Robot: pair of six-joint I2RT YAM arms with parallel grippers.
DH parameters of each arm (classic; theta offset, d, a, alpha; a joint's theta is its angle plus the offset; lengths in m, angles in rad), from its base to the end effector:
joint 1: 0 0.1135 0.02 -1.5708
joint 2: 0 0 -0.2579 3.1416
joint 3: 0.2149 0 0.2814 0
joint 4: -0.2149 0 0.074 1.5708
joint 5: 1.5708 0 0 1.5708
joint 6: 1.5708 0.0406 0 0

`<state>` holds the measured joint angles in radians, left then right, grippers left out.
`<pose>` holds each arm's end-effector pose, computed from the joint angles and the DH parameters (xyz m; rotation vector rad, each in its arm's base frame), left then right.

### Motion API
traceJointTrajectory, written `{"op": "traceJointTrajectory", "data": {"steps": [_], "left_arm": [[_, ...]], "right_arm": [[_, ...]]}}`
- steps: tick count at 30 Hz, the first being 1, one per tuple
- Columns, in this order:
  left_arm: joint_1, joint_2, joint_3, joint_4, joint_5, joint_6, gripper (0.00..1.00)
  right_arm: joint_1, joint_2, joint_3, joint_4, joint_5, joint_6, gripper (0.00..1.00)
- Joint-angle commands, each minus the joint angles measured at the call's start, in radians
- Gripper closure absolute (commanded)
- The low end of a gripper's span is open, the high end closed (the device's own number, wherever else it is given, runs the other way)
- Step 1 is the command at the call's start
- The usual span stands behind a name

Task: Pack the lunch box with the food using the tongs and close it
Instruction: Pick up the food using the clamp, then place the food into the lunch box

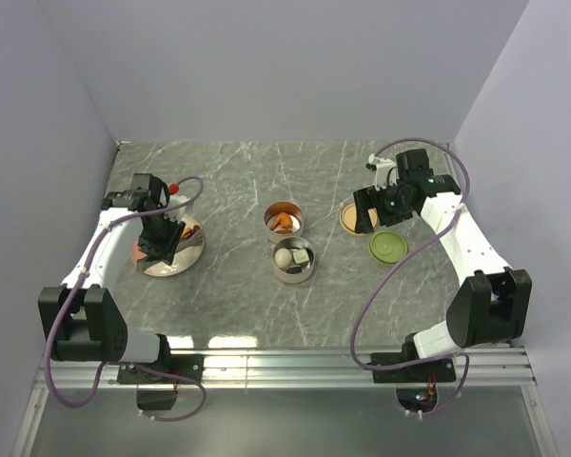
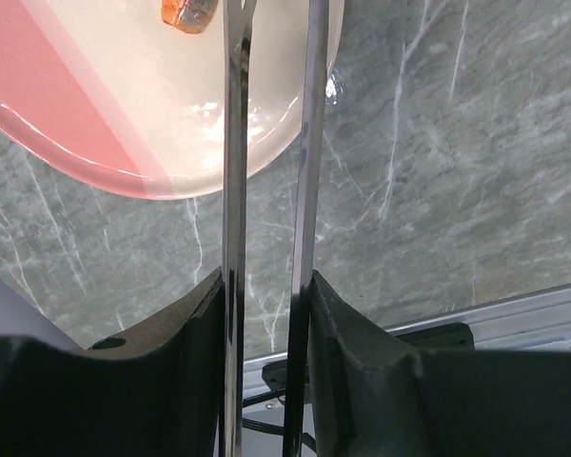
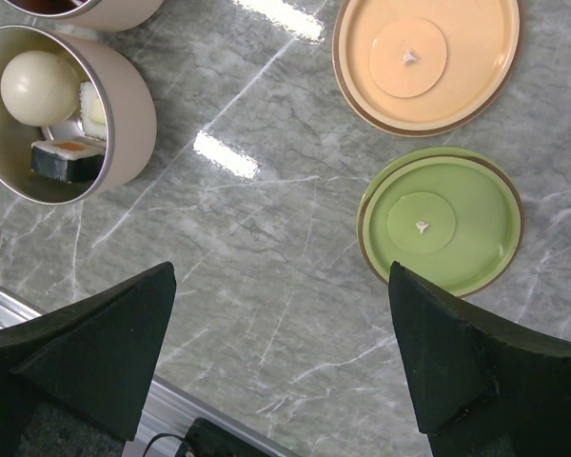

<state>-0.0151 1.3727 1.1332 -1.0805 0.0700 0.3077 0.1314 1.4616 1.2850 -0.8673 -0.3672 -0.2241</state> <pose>0.2789 -0.0071 0.2485 0.4759 2.8435 -0.0469 0.3246 0.0576 0.2839 -0.5802 2.5030 0.4439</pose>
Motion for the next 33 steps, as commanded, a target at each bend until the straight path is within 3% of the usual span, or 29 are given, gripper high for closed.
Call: {"op": "traceJointTrajectory", "data": {"steps": [1, 9, 21, 24, 33], "left_arm": [[-0.006, -0.023, 0.020, 0.001, 0.001, -0.013, 0.66], [-0.006, -0.075, 0.033, -0.033, -0.012, -0.010, 0.77], [-0.005, -0.129, 0.069, -0.050, -0.039, -0.007, 0.82], [-0.006, -0.123, 0.155, -0.070, 0.065, 0.001, 0.82], [-0.229, 0.024, 0.390, -0.065, 0.175, -0.036, 0.82]], "right_arm": [[0.007, -0.021, 0.030, 0.025, 0.001, 0.005, 0.00], [0.007, -0.017, 0.030, 0.027, -0.001, 0.006, 0.00], [0.007, -0.020, 0.017, 0.033, -0.006, 0.005, 0.00], [0.008, -0.018, 0.017, 0.036, -0.009, 0.008, 0.00], [0.008, -0.015, 0.033, 0.028, -0.013, 0.011, 0.00]]}}
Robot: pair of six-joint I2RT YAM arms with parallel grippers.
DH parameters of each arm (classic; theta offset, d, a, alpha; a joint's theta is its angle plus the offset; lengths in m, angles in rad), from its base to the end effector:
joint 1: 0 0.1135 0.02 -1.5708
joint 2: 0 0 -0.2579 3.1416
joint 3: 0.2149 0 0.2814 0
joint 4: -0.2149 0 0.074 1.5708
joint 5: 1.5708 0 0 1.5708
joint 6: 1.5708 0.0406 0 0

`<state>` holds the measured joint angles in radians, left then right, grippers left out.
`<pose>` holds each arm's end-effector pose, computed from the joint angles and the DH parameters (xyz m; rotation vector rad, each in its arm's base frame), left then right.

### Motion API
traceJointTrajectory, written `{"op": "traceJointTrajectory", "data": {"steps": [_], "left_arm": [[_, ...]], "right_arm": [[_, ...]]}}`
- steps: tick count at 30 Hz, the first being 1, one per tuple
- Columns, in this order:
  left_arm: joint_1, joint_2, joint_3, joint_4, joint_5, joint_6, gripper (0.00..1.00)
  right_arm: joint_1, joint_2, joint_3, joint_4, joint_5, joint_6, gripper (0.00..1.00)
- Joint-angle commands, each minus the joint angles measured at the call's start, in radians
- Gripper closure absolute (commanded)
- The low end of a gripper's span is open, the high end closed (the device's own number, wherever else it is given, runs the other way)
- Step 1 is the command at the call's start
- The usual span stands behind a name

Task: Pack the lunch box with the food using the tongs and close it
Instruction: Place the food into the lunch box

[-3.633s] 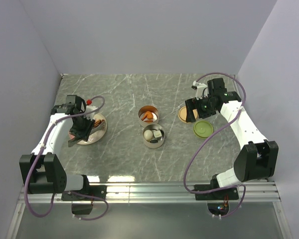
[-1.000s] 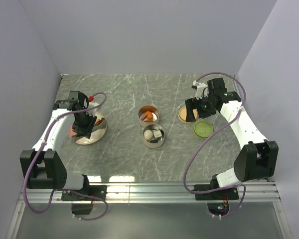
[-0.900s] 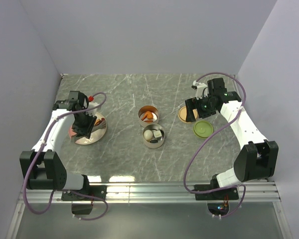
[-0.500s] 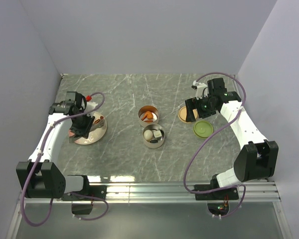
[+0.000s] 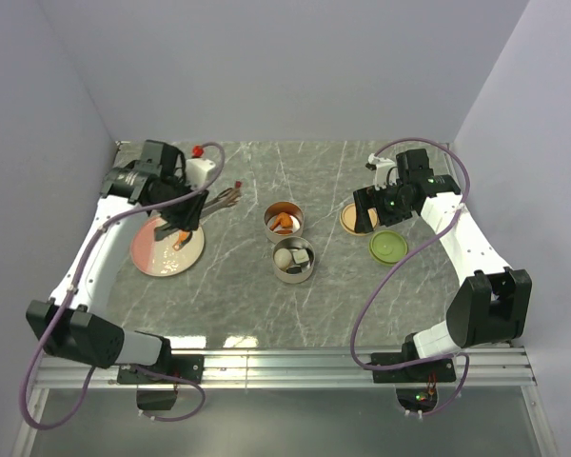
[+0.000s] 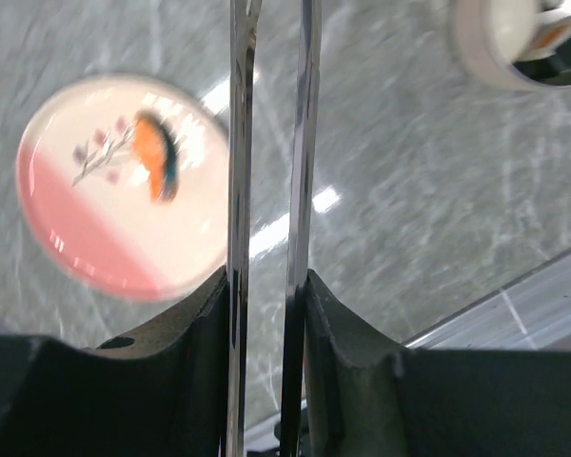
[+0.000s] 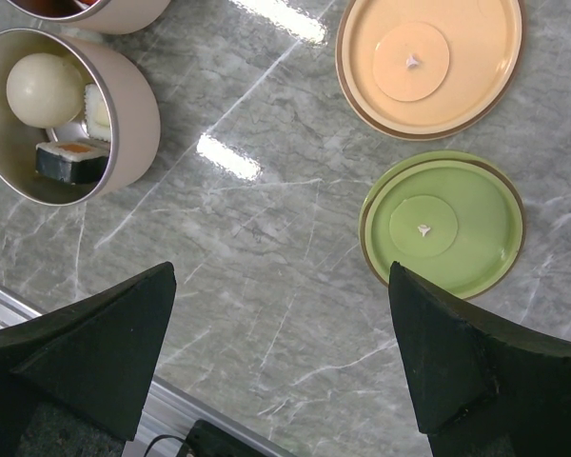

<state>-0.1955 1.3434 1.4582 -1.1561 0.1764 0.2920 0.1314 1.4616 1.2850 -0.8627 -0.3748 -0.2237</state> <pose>0.2788 -0.0625 0.3575 0.6875 2.5064 -0.1955 0.3250 0.0579 0.2843 -0.5822 2.4963 0.4528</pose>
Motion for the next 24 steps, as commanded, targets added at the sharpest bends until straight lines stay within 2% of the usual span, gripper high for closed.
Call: {"op": "traceJointTrajectory", "data": {"steps": [1, 9, 24], "left_arm": [[-0.083, 0.069, 0.080, 0.010, 0.074, -0.022, 0.82], [-0.222, 0.223, 0.197, 0.024, 0.132, -0.050, 0.82], [-0.252, 0.295, 0.146, 0.045, 0.055, -0.068, 0.76]], "right_arm": [[0.007, -0.017, 0.034, 0.025, -0.004, 0.011, 0.00], [0.008, -0.024, 0.030, 0.021, 0.007, 0.010, 0.00], [0.008, -0.007, 0.045, 0.010, 0.010, 0.012, 0.00]]}}
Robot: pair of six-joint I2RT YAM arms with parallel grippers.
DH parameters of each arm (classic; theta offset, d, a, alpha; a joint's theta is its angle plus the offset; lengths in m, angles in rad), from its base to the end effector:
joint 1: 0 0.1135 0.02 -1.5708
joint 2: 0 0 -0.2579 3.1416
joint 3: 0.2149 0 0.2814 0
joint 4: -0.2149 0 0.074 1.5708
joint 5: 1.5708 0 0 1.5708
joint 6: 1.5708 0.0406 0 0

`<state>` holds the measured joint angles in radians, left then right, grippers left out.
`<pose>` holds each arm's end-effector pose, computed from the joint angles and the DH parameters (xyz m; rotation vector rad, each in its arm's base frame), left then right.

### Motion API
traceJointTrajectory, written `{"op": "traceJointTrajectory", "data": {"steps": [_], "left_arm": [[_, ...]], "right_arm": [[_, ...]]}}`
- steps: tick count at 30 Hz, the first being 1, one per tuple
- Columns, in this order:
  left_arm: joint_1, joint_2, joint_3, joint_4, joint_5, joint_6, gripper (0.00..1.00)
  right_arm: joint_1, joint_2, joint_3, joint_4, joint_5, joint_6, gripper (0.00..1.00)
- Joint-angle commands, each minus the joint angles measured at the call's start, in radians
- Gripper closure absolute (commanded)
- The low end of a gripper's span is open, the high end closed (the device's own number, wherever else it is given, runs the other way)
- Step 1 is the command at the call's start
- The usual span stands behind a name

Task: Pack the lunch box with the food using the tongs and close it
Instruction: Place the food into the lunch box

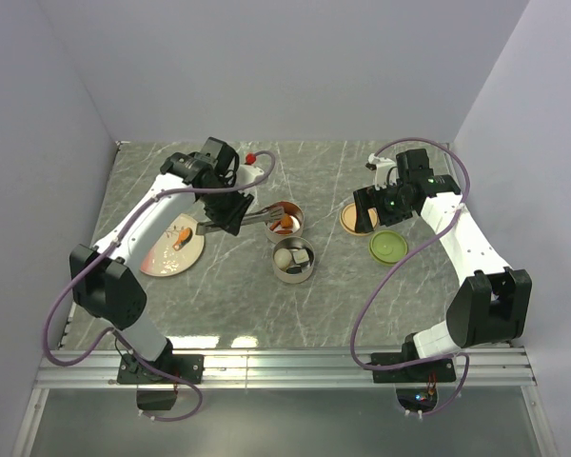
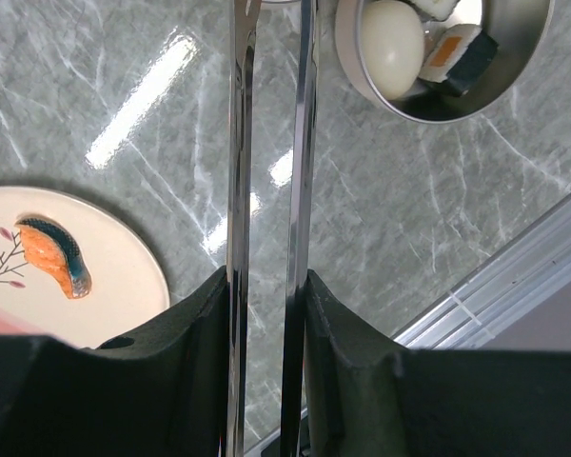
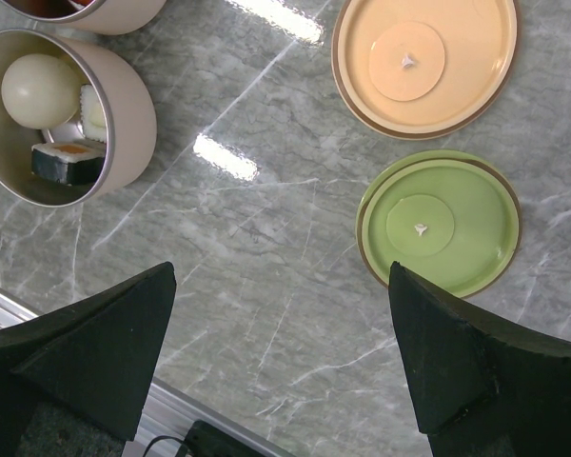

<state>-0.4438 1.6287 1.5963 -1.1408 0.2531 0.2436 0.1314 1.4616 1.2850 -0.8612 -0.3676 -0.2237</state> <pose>0.3167 -0.1618 0.3176 0.9909 2.5599 -0.4026 0.3252 0.0577 0.2843 -0.5800 2.4970 0.4432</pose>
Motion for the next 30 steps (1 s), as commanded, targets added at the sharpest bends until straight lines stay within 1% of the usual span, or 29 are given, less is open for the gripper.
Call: {"op": "traceJointTrajectory", "data": {"steps": [1, 5, 10, 11, 15, 17, 20, 21, 23, 24, 26, 27, 30], "left_arm": [[-0.006, 0.016, 0.011, 0.030, -0.026, -0.020, 0.75], [-0.006, 0.023, 0.027, 0.026, -0.029, -0.017, 0.62], [-0.006, 0.023, 0.048, 0.021, -0.032, -0.018, 0.54], [-0.006, 0.023, 0.053, 0.023, -0.034, -0.020, 0.50], [-0.006, -0.012, 0.063, 0.012, -0.041, -0.020, 0.48], [0.000, -0.053, 0.048, 0.012, -0.072, -0.017, 0.47], [0.062, -0.125, -0.010, 0.007, -0.080, -0.009, 0.46], [0.118, -0.144, -0.025, -0.002, -0.065, 0.005, 0.46], [0.177, -0.194, -0.074, -0.008, -0.071, 0.028, 0.45], [0.236, -0.211, -0.091, -0.008, -0.074, 0.042, 0.45], [0.296, -0.254, -0.140, -0.014, -0.080, 0.081, 0.45], [0.353, -0.266, -0.154, -0.017, -0.081, 0.097, 0.45], [0.440, -0.300, -0.214, -0.025, -0.087, 0.149, 0.44]], "right_arm": [[0.008, -0.007, 0.043, 0.007, 0.004, 0.011, 0.00], [0.007, -0.014, 0.033, 0.013, 0.010, 0.011, 0.00], [0.007, -0.015, 0.033, 0.010, 0.010, 0.009, 0.00], [0.007, -0.014, 0.034, 0.008, 0.010, 0.007, 0.00], [0.007, -0.015, 0.034, 0.007, 0.010, 0.006, 0.00], [0.007, -0.017, 0.034, 0.004, 0.010, 0.003, 0.00], [0.008, -0.020, 0.027, 0.005, 0.012, 0.001, 0.00], [0.008, -0.020, 0.025, 0.005, 0.010, 0.000, 0.00], [0.008, -0.015, 0.028, 0.004, 0.009, 0.000, 0.00], [0.008, -0.014, 0.030, 0.004, 0.004, 0.000, 0.00], [0.007, -0.006, 0.034, 0.001, -0.001, 0.001, 0.00], [0.007, -0.004, 0.036, 0.001, -0.002, 0.001, 0.00], [0.008, 0.000, 0.042, -0.001, -0.005, 0.004, 0.00]]}}
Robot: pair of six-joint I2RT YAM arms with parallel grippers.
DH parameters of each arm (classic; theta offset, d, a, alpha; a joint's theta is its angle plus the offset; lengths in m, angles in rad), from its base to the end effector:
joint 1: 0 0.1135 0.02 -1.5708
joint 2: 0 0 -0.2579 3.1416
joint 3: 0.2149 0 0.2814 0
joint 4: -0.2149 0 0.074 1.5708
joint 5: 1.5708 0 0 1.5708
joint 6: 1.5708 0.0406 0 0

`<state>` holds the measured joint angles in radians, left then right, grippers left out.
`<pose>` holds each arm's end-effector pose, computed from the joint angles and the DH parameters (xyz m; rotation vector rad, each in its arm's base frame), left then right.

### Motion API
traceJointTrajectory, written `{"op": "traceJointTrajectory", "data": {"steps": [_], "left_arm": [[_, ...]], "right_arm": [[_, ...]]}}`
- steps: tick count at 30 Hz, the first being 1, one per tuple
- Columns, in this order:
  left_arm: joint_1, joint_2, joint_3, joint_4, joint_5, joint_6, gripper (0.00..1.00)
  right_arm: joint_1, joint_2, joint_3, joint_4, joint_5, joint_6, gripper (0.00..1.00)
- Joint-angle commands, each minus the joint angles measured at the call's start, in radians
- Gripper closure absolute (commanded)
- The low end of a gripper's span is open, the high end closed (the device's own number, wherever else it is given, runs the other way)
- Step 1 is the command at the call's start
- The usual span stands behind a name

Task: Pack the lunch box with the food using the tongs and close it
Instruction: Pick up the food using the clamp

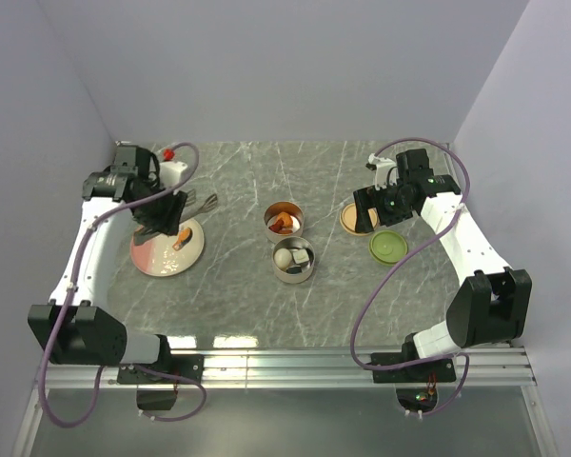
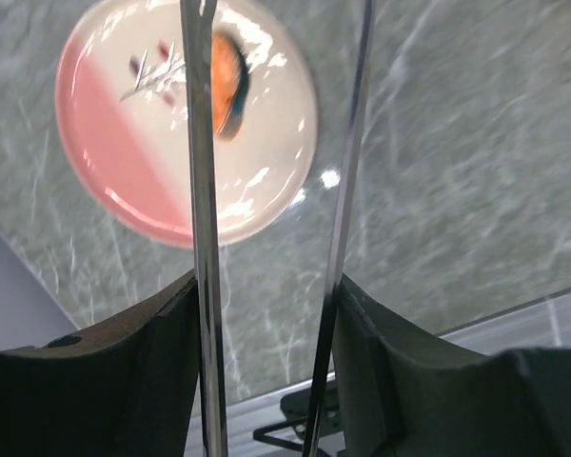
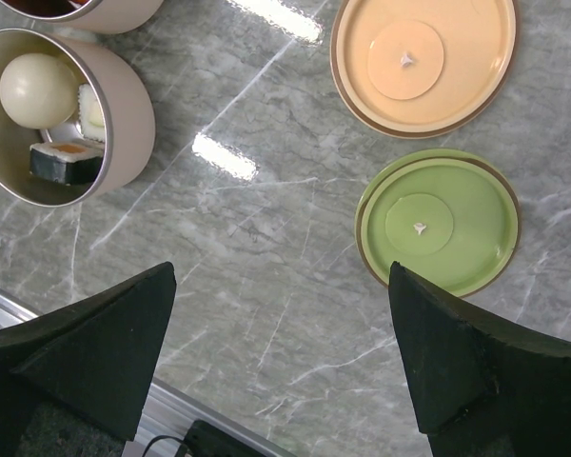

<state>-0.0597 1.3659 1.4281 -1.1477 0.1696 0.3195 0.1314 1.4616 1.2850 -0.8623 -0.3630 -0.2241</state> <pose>0.2904 -0.0242 0.3421 0.5513 2.5784 -0.1377 0.3251 0.0575 0.2842 -0.5791 2.4993 0.4374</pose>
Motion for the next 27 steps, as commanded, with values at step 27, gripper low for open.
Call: {"op": "traceJointTrajectory", "data": {"steps": [27], "left_arm": [[0.248, 0.025, -0.255, 0.101, -0.088, 0.265, 0.40]], "right_arm": [[0.008, 0.006, 0.040, -0.003, -0.010, 0.009, 0.00]]}}
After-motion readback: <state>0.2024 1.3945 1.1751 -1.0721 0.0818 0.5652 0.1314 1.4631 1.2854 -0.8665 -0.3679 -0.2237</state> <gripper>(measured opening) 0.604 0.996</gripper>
